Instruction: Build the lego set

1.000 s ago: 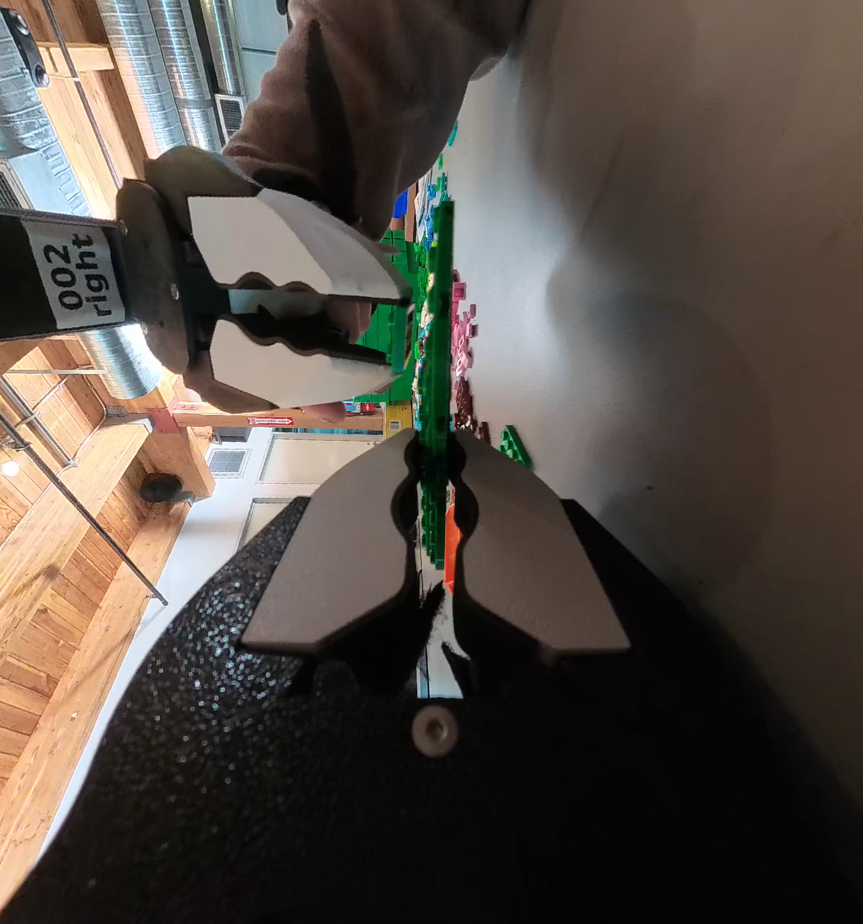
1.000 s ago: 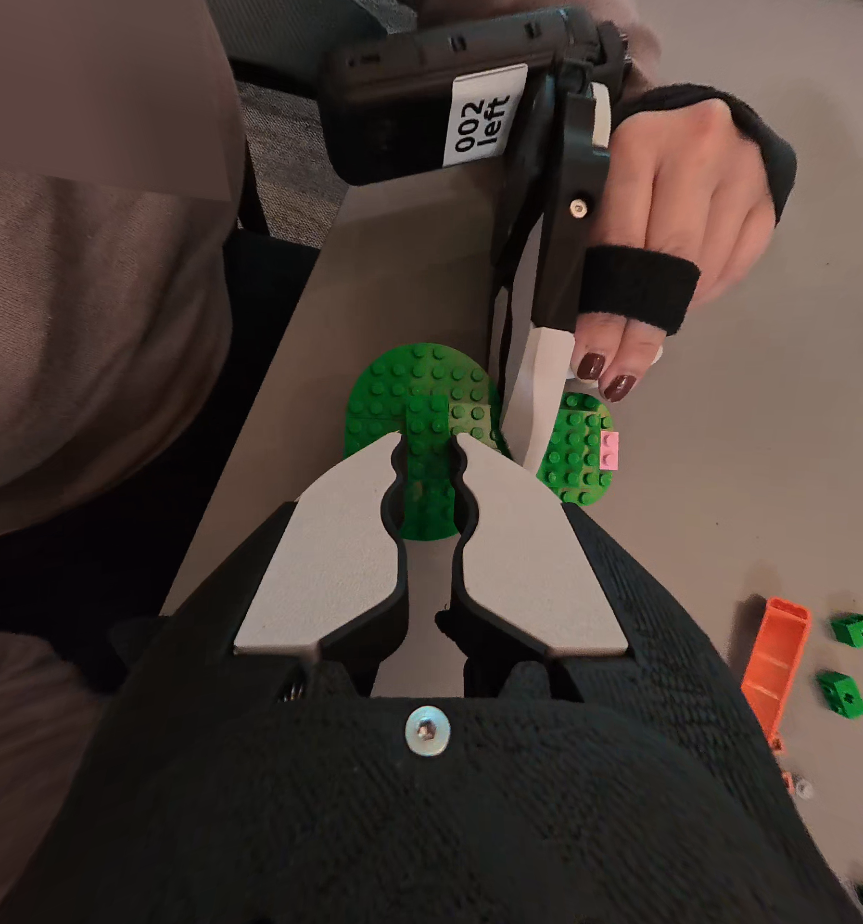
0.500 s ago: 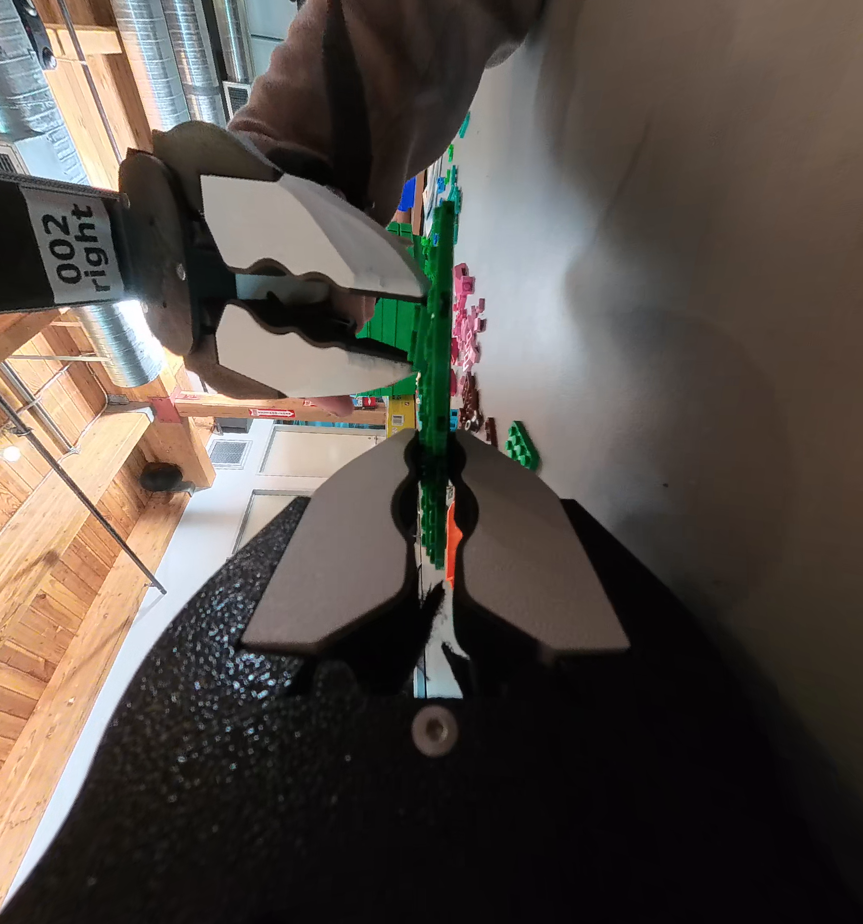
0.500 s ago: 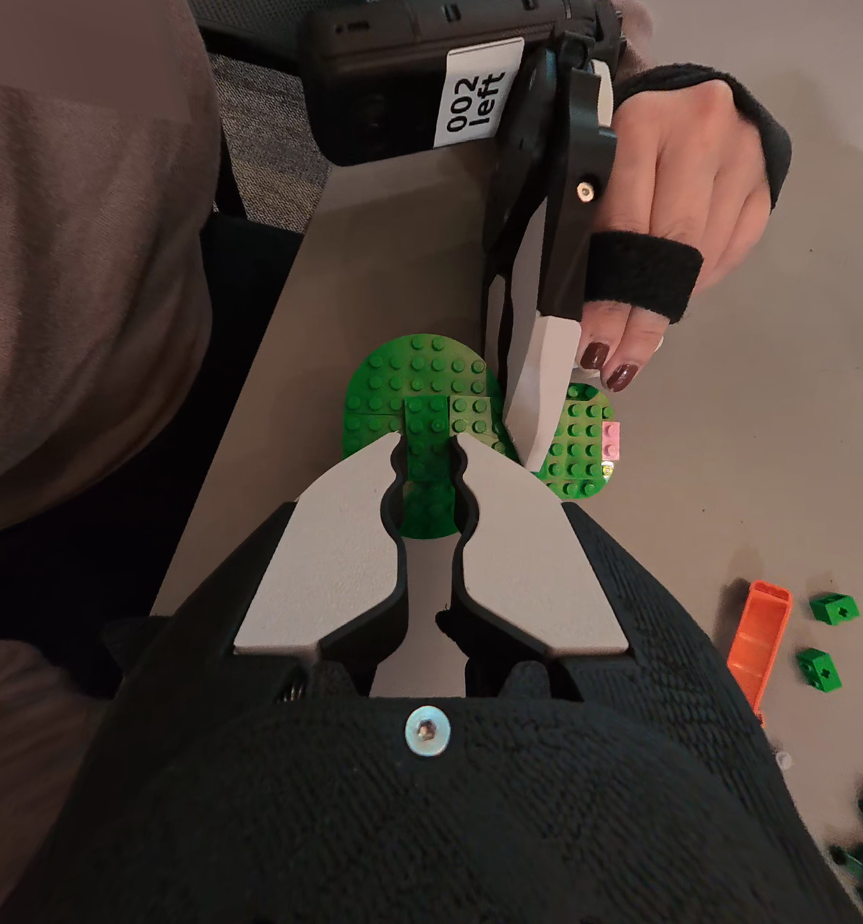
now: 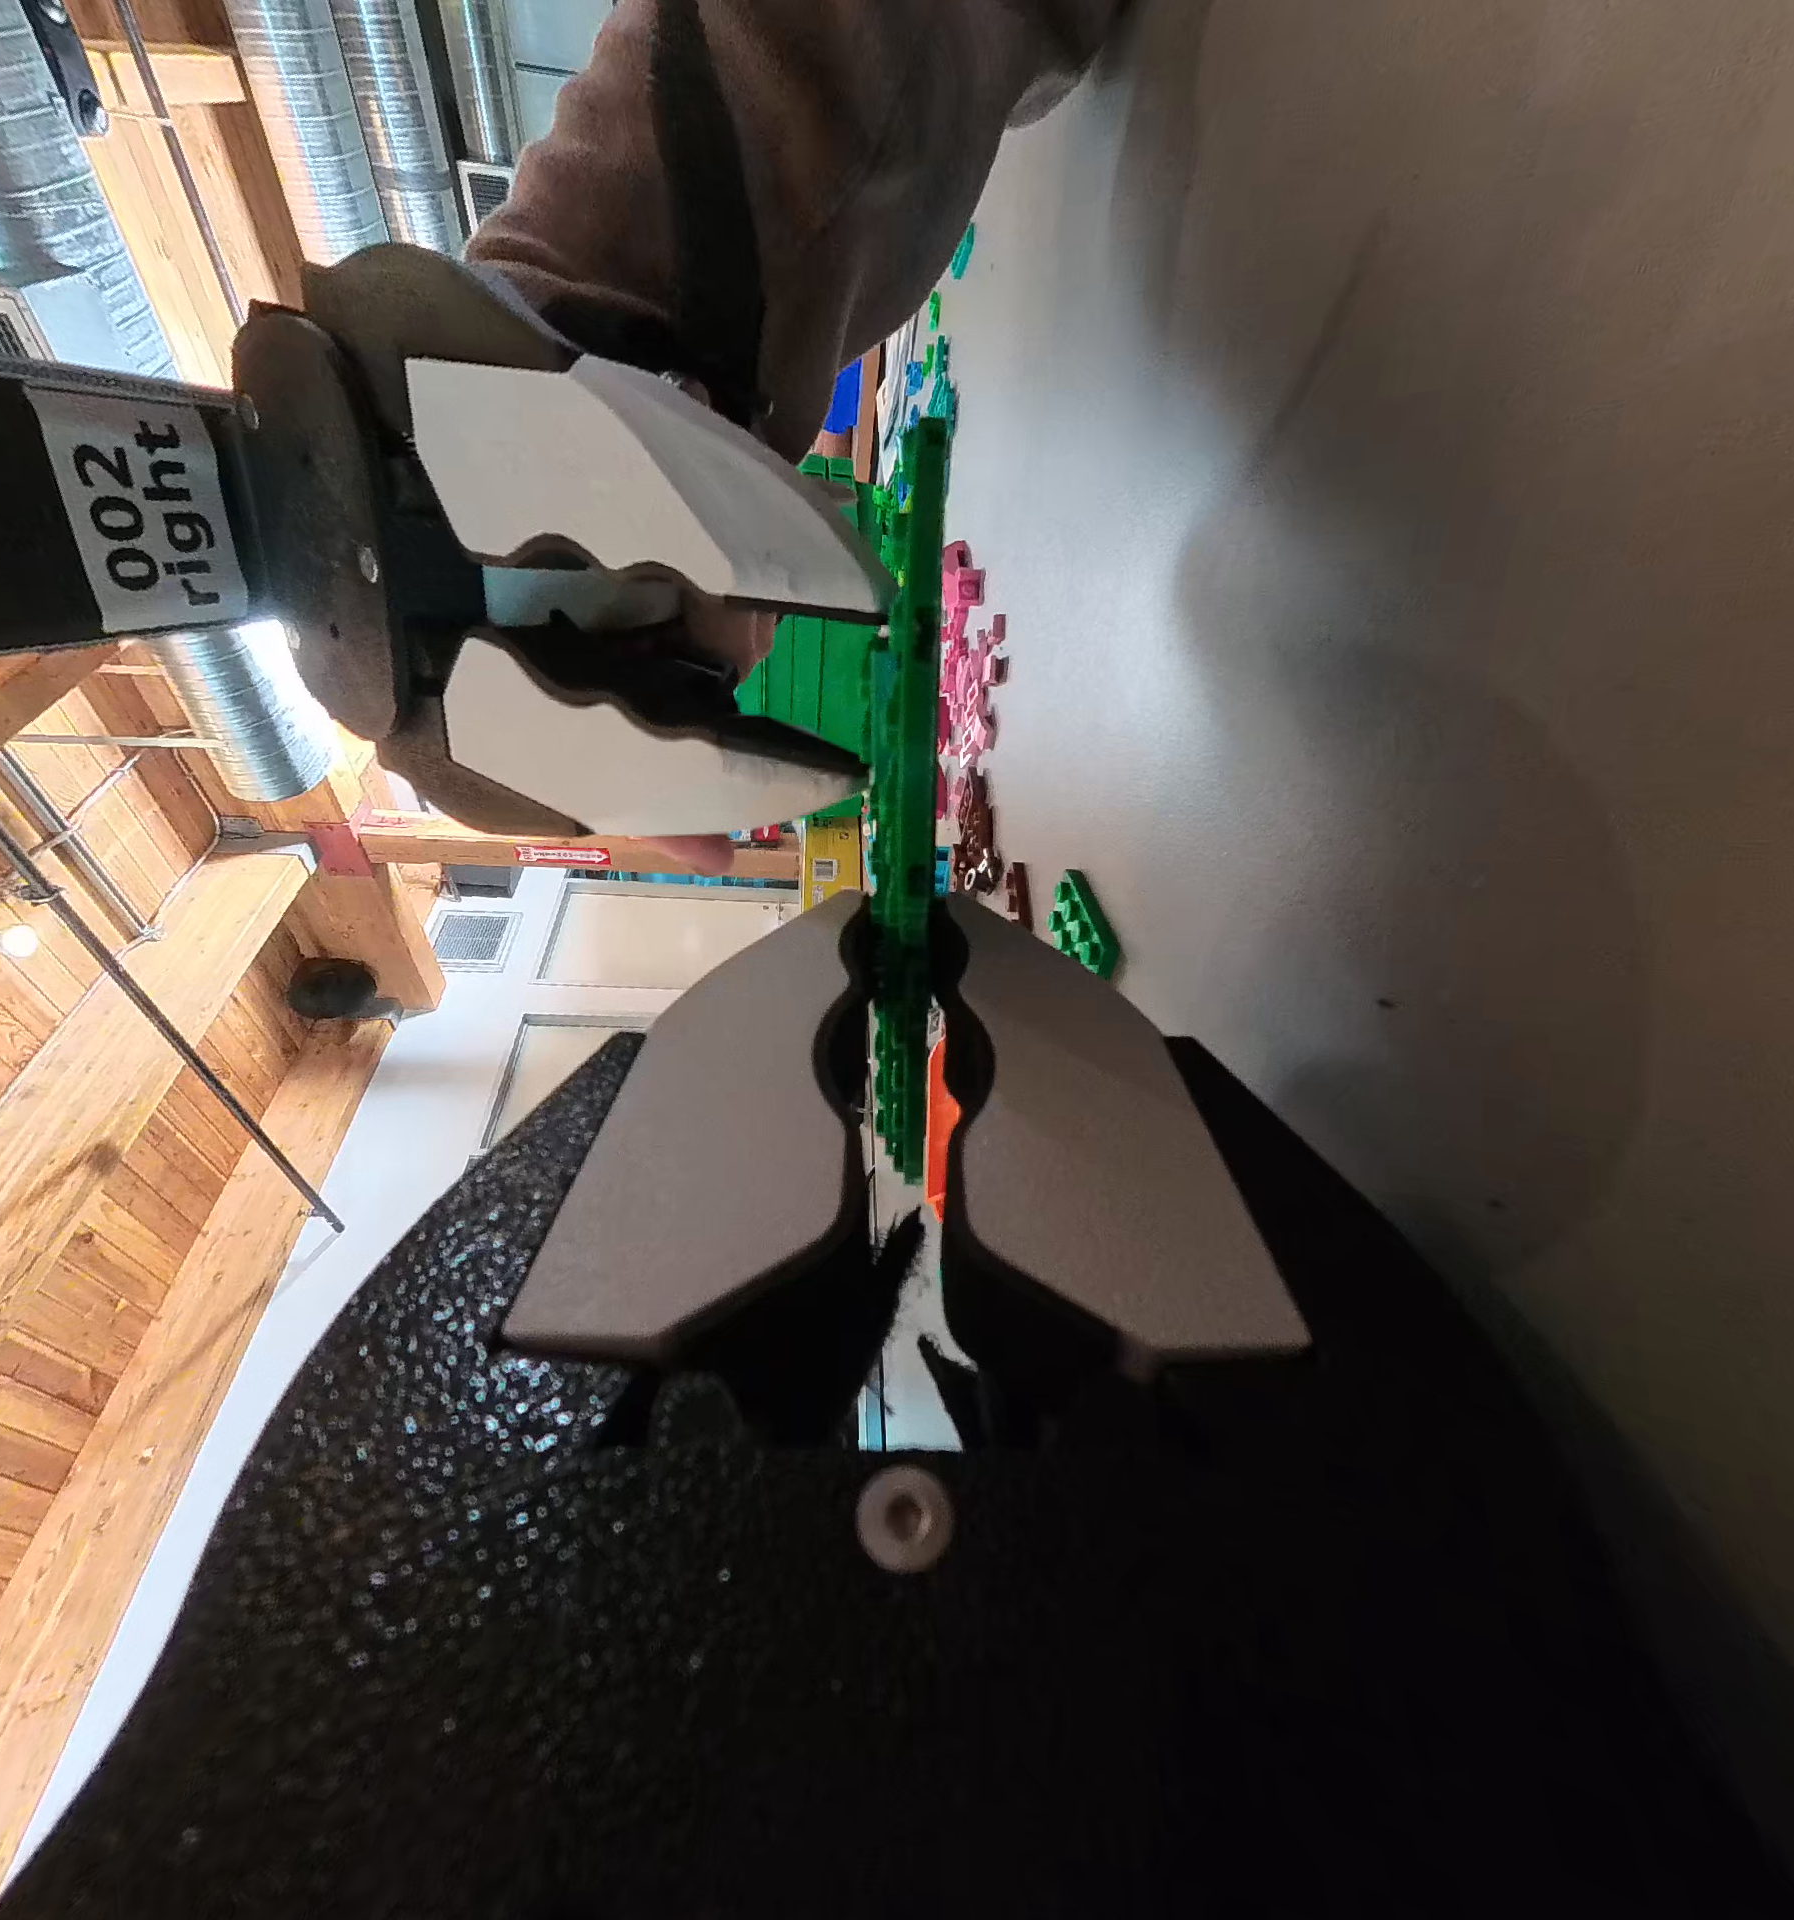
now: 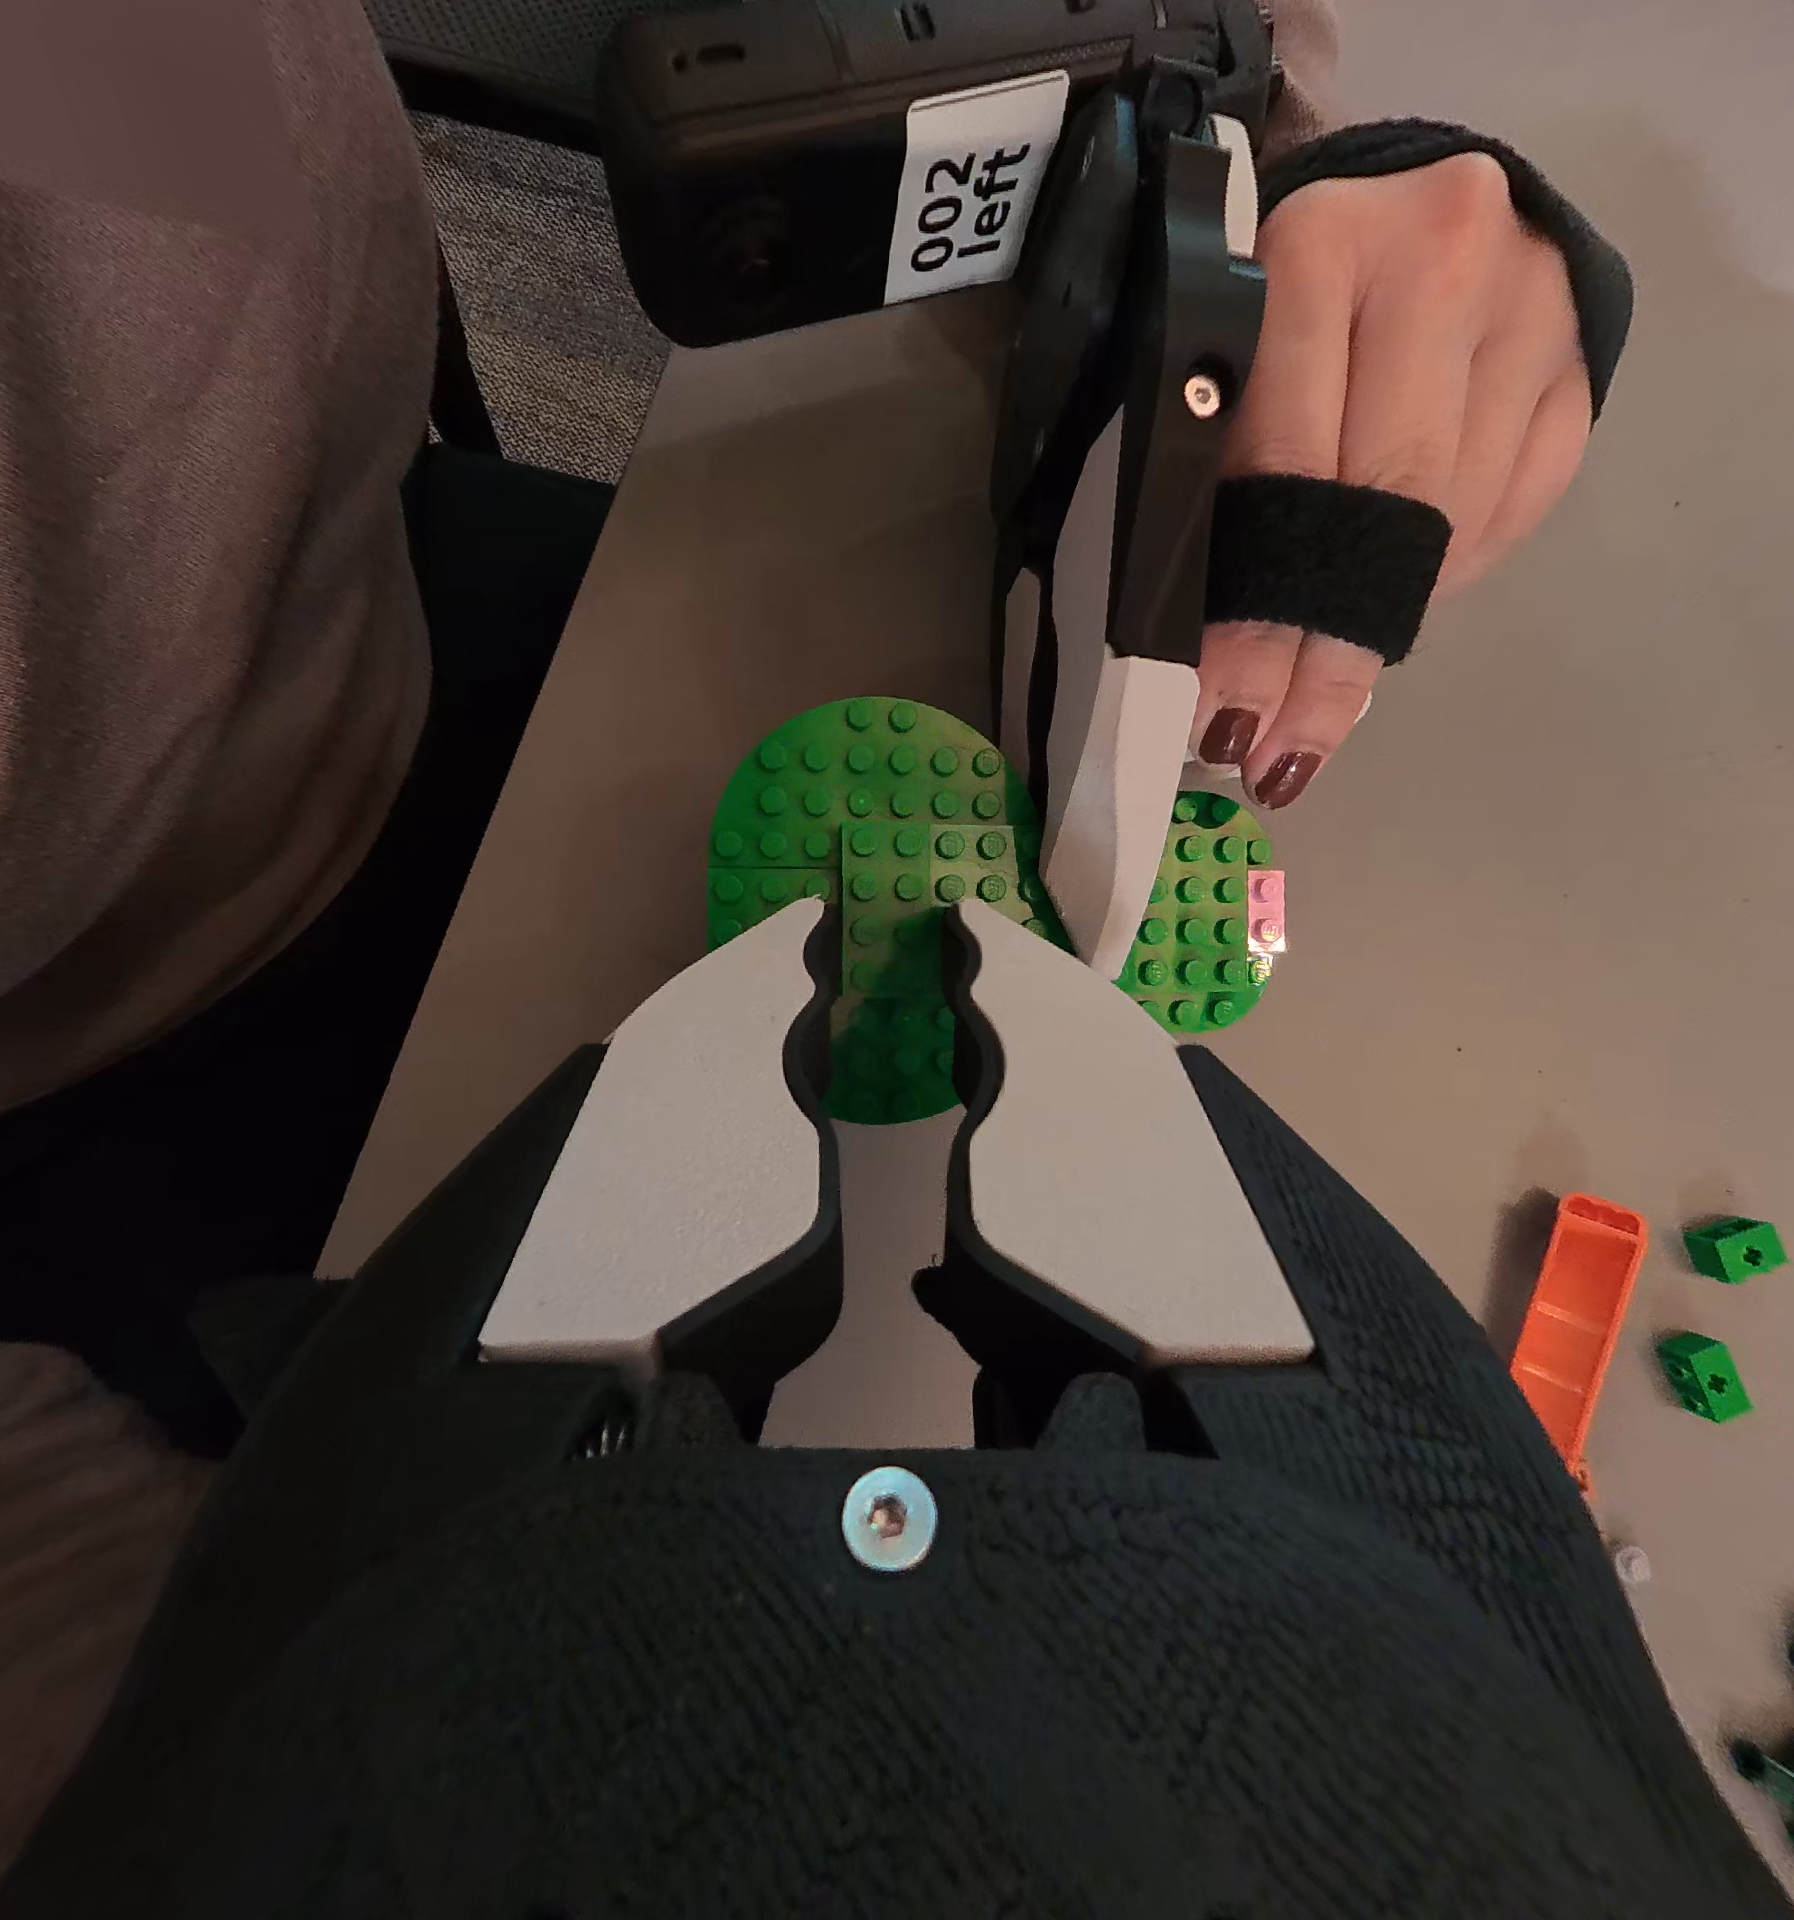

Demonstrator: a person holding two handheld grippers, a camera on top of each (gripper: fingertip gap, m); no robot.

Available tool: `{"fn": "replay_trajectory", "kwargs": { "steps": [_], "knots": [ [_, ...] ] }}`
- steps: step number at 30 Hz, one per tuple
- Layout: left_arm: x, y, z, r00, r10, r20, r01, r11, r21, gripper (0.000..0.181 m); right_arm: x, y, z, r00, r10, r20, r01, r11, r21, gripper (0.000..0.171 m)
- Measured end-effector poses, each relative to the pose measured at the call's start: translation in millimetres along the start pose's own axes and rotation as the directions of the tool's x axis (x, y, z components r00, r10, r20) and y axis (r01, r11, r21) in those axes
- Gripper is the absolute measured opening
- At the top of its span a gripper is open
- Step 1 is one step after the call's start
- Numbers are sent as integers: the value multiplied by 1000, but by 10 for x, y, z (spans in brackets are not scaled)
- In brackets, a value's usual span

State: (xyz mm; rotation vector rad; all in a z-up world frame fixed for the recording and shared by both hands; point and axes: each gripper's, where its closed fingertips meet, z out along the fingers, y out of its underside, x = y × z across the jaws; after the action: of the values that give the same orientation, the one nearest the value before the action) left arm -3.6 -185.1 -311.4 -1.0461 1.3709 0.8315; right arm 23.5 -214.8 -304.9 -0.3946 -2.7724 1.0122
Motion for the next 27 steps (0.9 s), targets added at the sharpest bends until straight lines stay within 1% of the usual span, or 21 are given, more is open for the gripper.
{"fn": "replay_trajectory", "kwargs": {
  "steps": [4, 6, 8, 11, 14, 15, 17, 21, 27],
  "knots": [
    [-23, 24, -1, 1000, -9, 12, 9, 1000, -11, 9, 70, -18, -70, 998, -13, -59, 15, 1000, 21, 24],
    [-34, 43, -1, 1000, -17, 16, 17, 1000, -17, 9, 138, -83, -165, 993, -23, -112, 32, 996, 79, 27],
    [-35, 61, -1, 1000, -17, 17, 18, 1000, -25, 9, 260, -175, -293, 976, -46, -213, 80, 985, 153, 29],
    [-54, 121, -14, 1000, -15, 27, 16, 999, -48, 9, 428, -325, -496, 918, -91, -385, 196, 950, 242, 34],
    [-109, 267, -57, 999, -21, 49, 26, 995, -95, 9, 482, -495, -638, 847, -141, -512, 330, 895, 300, 42],
    [-125, 330, -80, 998, -20, 55, 27, 993, -115, 9, 478, -536, -658, 831, -155, -534, 364, 878, 311, 45],
    [-150, 475, -138, 998, -5, 64, 15, 987, -163, 9, 460, -569, -647, 821, -174, -544, 394, 862, 319, 51],
    [-156, 753, -253, 998, 16, 63, 0, 969, -248, 9, 483, -567, -541, 817, -194, -543, 405, 863, 302, 60],
    [-232, 954, -329, 991, -65, 117, 96, 955, -281, 9, 539, -592, -316, 729, -310, -611, 511, 840, 184, 61]
  ]
}}
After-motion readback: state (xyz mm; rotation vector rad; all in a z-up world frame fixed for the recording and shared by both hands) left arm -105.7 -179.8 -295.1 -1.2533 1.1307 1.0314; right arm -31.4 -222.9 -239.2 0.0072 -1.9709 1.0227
